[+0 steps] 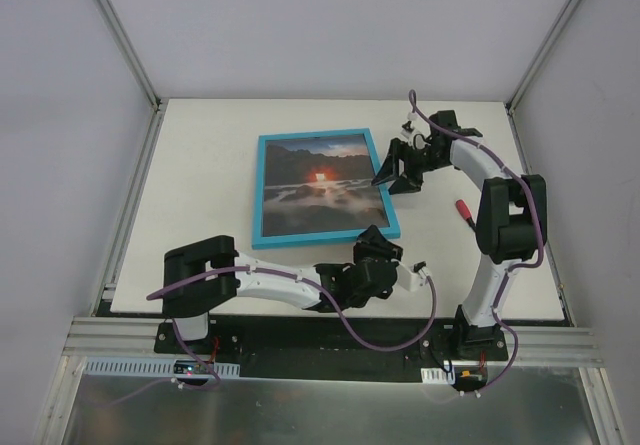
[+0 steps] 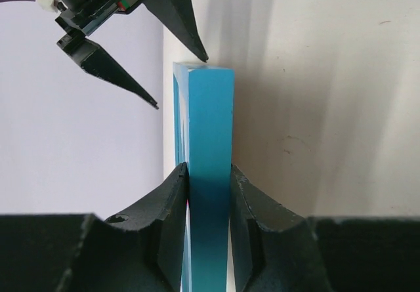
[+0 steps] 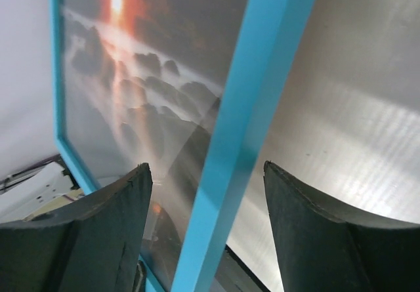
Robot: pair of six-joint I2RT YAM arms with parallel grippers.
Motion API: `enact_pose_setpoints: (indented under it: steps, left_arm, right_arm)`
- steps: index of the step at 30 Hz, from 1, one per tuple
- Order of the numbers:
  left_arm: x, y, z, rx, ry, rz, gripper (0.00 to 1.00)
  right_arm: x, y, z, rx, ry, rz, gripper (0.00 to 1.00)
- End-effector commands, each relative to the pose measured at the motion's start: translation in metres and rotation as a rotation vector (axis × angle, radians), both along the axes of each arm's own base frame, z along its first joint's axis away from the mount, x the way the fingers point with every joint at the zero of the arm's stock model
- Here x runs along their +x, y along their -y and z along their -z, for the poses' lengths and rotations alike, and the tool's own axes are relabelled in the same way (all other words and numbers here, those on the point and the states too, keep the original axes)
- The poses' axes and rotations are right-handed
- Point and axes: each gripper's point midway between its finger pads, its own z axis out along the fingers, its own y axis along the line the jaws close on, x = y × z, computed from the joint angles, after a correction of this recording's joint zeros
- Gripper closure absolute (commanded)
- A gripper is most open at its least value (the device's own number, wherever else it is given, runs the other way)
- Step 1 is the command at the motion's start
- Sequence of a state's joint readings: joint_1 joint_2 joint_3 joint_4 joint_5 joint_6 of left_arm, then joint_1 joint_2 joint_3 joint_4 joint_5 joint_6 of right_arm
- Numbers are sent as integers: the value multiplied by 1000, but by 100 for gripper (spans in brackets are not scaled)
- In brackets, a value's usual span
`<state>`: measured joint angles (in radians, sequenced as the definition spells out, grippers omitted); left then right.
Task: Take the photo out of the frame
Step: Turn over the photo frame at the center of the board.
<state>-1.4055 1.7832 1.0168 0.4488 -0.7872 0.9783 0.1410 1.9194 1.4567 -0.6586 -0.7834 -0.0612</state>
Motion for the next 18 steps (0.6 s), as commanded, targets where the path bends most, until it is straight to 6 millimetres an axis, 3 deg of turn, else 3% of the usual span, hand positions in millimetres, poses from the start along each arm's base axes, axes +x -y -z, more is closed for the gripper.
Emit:
enact_pose_setpoints:
  steps: [1,5,11,18]
  left_arm:
    - [3,3,-52,-118,37,-6,100]
    - [4,3,-55,-122,39,-4,100]
    - [12,0,-67,-136,52,-17,100]
    - [27,-6,-81,-154,50,-47,100]
  right_arm:
    - [-1,-18,-34,172,-2,6,29]
    - [-4,-26,-35,261,-68,25,28]
    - [-5,-32,-14,309,-150,64,28]
    - [-8,-43,-8,360,-204,77,28]
